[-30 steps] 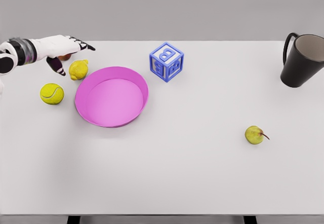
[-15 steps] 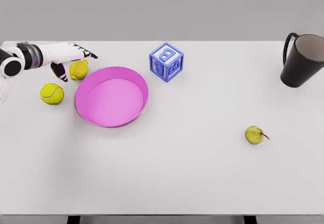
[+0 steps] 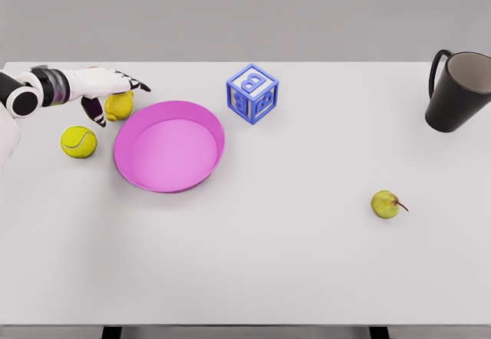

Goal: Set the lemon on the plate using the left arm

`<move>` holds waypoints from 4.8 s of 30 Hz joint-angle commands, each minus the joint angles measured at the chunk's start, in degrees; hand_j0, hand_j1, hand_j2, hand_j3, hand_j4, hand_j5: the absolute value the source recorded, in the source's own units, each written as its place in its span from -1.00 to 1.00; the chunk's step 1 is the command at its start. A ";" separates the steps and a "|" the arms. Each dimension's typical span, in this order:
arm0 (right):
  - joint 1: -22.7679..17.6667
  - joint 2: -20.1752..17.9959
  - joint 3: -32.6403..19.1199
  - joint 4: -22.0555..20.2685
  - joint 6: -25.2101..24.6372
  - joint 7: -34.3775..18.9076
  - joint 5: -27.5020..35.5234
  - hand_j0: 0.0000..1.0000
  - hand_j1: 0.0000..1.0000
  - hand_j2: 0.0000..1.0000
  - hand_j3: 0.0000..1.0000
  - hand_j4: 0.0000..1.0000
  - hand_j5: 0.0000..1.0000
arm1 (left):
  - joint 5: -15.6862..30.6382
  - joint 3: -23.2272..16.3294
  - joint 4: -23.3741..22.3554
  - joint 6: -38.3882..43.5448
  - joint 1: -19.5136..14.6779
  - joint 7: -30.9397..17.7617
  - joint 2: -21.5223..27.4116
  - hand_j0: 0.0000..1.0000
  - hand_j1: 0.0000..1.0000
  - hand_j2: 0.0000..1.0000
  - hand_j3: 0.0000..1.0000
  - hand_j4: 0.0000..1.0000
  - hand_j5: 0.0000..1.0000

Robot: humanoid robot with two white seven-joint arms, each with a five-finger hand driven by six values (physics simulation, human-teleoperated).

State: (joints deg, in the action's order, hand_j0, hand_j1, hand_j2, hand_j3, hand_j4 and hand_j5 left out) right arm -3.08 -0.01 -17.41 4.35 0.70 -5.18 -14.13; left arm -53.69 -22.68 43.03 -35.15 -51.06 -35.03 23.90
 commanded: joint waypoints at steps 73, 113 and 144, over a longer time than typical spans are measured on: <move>0.00 0.01 0.01 0.04 0.00 -0.01 -0.02 1.00 1.00 1.00 1.00 1.00 1.00 | -0.54 0.09 -3.57 0.15 -1.05 0.03 -0.87 0.52 0.52 0.52 0.52 0.52 0.52; 0.00 0.01 0.01 0.04 0.00 -0.01 0.07 1.00 1.00 1.00 1.00 1.00 1.00 | 3.32 3.34 6.36 0.15 -0.35 0.03 1.76 0.28 0.28 0.28 0.28 0.28 0.28; 0.00 0.01 0.01 -0.04 0.00 -0.01 -0.02 1.00 1.00 1.00 1.00 1.00 1.00 | 10.79 4.22 24.56 0.15 7.91 0.03 5.90 0.28 0.28 0.28 0.28 0.28 0.28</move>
State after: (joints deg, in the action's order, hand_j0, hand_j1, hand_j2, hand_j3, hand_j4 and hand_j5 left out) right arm -3.08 -0.01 -17.41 4.36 0.70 -5.18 -14.12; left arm -43.77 -18.56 67.28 -35.22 -42.98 -34.99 29.73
